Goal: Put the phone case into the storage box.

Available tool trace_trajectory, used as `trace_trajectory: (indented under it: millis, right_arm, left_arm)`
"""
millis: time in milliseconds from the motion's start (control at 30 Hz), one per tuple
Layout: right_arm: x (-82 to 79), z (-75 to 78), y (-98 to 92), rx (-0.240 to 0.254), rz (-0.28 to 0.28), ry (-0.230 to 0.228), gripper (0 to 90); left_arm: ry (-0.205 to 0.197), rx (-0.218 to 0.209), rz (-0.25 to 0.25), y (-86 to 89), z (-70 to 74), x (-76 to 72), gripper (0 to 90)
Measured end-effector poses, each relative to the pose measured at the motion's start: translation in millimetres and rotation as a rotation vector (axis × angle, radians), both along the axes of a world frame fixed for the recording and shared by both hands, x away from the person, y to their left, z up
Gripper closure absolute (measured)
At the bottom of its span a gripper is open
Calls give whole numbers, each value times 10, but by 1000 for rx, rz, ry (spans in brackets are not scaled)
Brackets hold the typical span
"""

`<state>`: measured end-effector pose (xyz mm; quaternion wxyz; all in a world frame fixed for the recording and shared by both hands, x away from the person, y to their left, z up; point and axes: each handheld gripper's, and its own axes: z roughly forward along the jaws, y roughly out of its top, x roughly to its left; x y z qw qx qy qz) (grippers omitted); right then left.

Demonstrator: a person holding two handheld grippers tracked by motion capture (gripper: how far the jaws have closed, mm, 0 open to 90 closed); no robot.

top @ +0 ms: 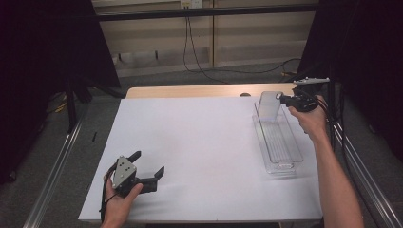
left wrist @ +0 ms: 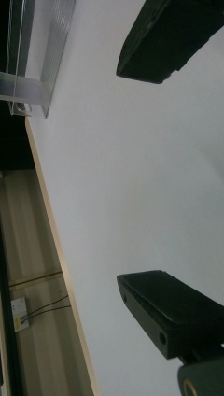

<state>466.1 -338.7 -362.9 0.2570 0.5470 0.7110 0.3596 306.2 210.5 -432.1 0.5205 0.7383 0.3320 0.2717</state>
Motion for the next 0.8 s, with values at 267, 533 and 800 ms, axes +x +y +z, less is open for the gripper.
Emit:
trace_trajectory:
  millis: [267, 533, 800]
  right_arm:
    - [8, 24, 18, -18, -15, 20, 864]
    - [30, -50, -7, 4, -34, -40, 864]
    - [93, -99, -41, 20, -64, -80, 865]
  left_arm:
    - [-2, 0, 3, 3, 1, 0, 26]
    - [-2, 2, 4, 7, -1, 4, 26]
    - [0, 2, 5, 7, -3, 3, 26]
